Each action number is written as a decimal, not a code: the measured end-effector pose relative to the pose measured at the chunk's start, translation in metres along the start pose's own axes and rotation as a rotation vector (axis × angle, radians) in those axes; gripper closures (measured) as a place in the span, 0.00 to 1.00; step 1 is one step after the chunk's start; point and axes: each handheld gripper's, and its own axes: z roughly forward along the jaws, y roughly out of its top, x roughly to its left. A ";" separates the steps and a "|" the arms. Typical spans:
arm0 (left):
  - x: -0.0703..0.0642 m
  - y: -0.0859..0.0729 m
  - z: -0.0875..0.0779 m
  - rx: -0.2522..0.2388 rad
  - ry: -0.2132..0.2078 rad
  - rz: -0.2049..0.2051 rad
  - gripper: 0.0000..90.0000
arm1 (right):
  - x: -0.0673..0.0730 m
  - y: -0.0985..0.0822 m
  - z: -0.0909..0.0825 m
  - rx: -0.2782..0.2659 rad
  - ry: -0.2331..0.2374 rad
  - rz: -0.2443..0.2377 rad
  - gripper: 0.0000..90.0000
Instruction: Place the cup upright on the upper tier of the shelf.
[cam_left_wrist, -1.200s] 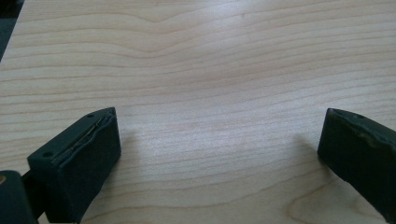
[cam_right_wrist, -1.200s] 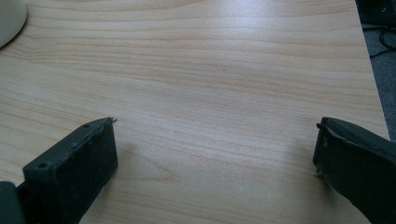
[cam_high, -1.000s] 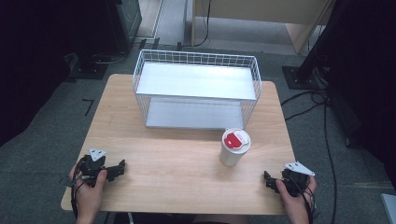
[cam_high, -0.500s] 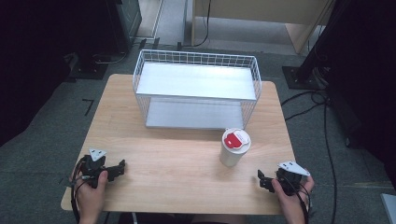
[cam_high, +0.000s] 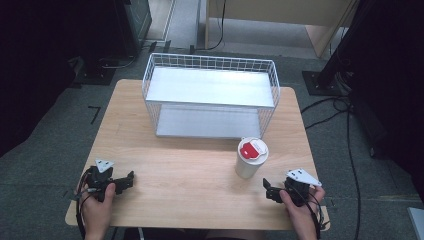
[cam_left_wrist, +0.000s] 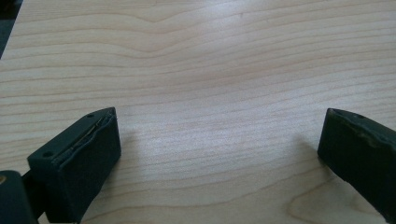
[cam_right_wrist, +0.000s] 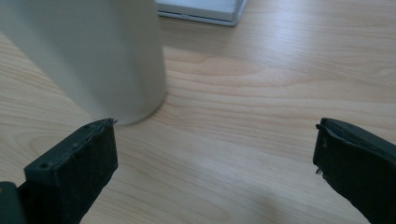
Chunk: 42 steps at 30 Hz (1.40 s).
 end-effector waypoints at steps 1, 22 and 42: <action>0.000 0.000 0.000 0.000 0.000 0.000 0.00 | 0.002 0.001 0.001 -0.005 0.005 -0.002 0.00; 0.000 0.000 0.000 0.000 0.000 0.000 0.00 | 0.039 0.030 0.015 -0.070 0.119 0.001 0.06; 0.000 0.000 0.000 0.000 0.000 0.000 0.00 | 0.050 0.038 0.033 -0.110 0.145 0.021 0.11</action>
